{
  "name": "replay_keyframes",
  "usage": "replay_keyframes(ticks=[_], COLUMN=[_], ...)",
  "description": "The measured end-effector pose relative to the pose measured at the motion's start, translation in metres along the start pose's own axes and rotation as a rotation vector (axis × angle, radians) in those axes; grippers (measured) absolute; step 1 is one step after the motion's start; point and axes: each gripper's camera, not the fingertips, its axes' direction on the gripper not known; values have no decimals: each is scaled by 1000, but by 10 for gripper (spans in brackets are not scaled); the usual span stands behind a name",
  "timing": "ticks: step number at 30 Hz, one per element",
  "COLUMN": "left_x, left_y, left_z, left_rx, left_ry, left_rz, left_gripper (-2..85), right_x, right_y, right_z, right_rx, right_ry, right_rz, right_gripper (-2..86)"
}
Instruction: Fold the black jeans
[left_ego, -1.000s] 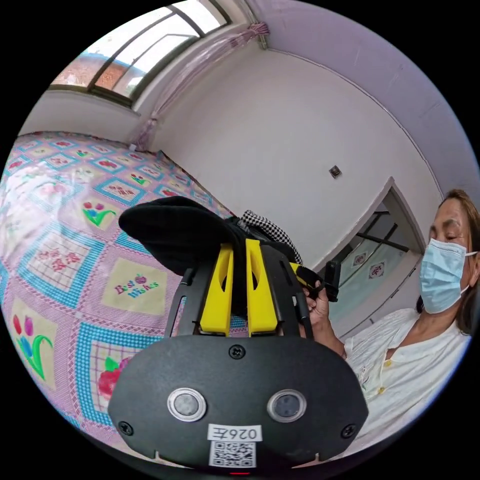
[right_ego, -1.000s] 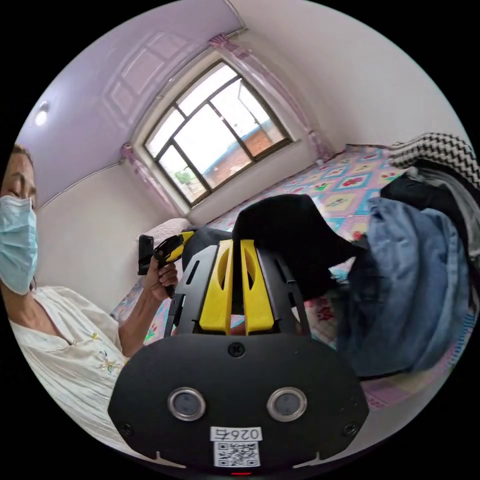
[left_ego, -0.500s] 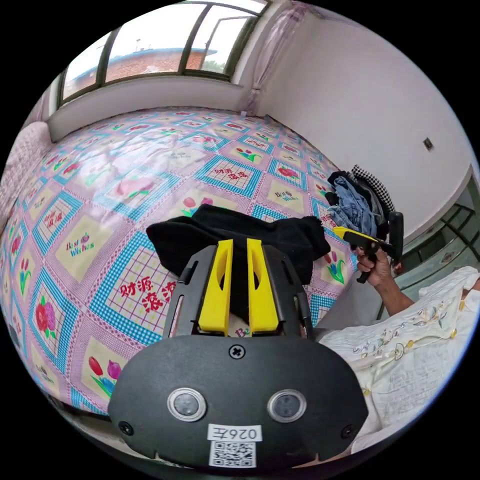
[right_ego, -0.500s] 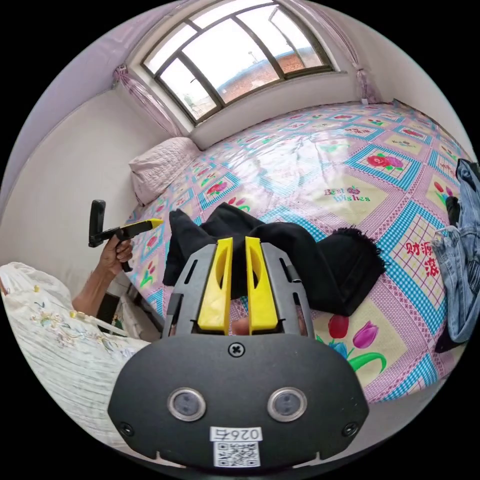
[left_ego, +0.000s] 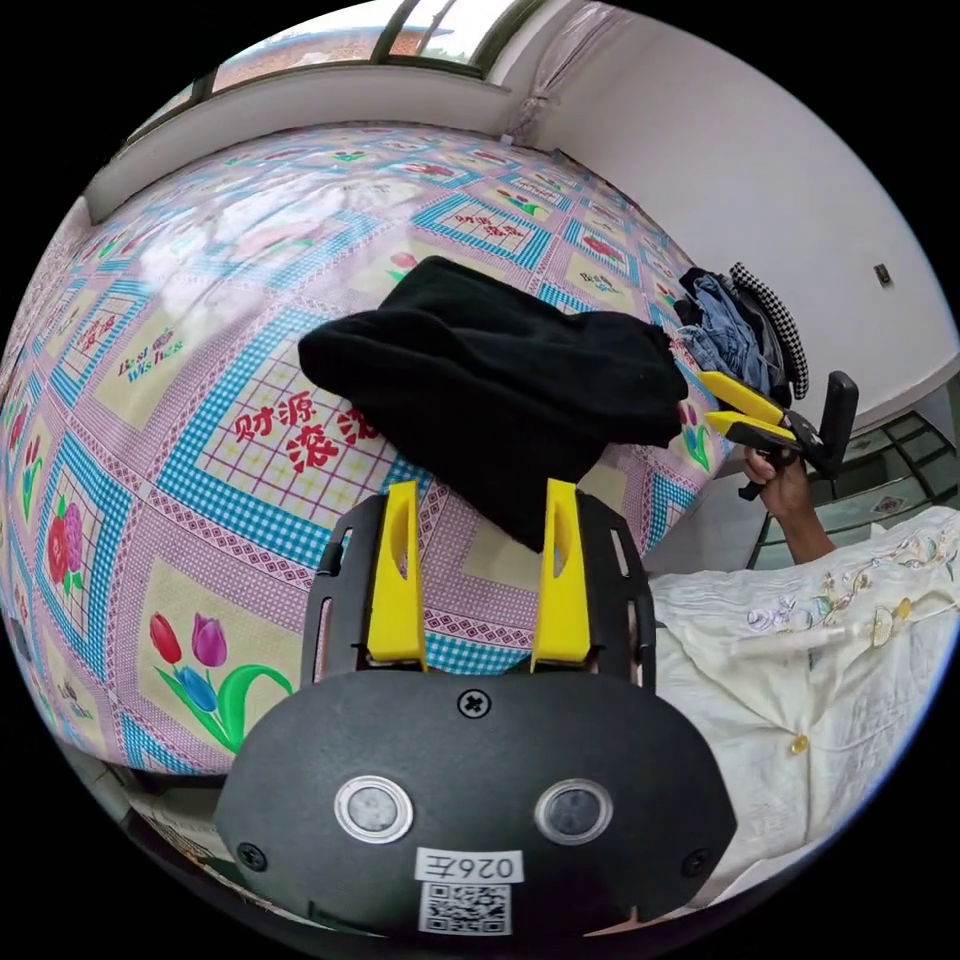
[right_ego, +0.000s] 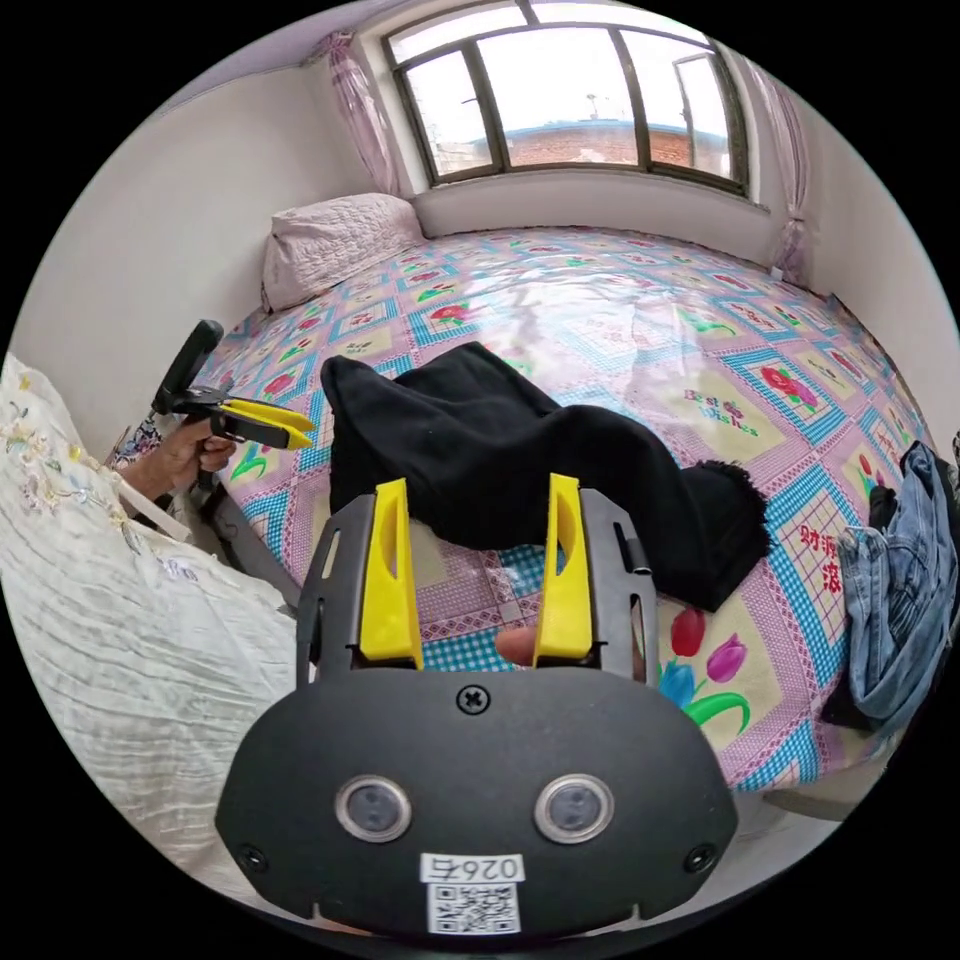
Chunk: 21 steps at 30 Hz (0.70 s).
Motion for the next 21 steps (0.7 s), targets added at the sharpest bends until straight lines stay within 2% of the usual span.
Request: replay_keyframes(ticks=[2, 4, 8, 13, 17, 21], left_x=[4, 7, 17, 6, 14, -19], left_y=[-5, -18, -34, -20, 3, -7], left_z=[13, 30, 17, -61, -115, -141], left_rx=[-26, -66, -77, 50, 88, 163], left_ry=[-5, -1, -37, 114, 80, 82], left_rz=[9, 4, 105, 141, 247, 188], left_gripper=[189, 159, 90, 69, 67, 78], right_x=[-9, -9, 11, 83, 128, 184], right_y=[-6, -14, -41, -59, -45, -27], right_z=[33, 62, 75, 8, -75, -115], right_rx=[-47, -119, -174, -75, 10, 120], right_ry=[40, 98, 225, -64, -297, -319], right_rz=[-50, -55, -31, 88, 118, 282], right_gripper=[184, 168, 48, 18, 16, 21])
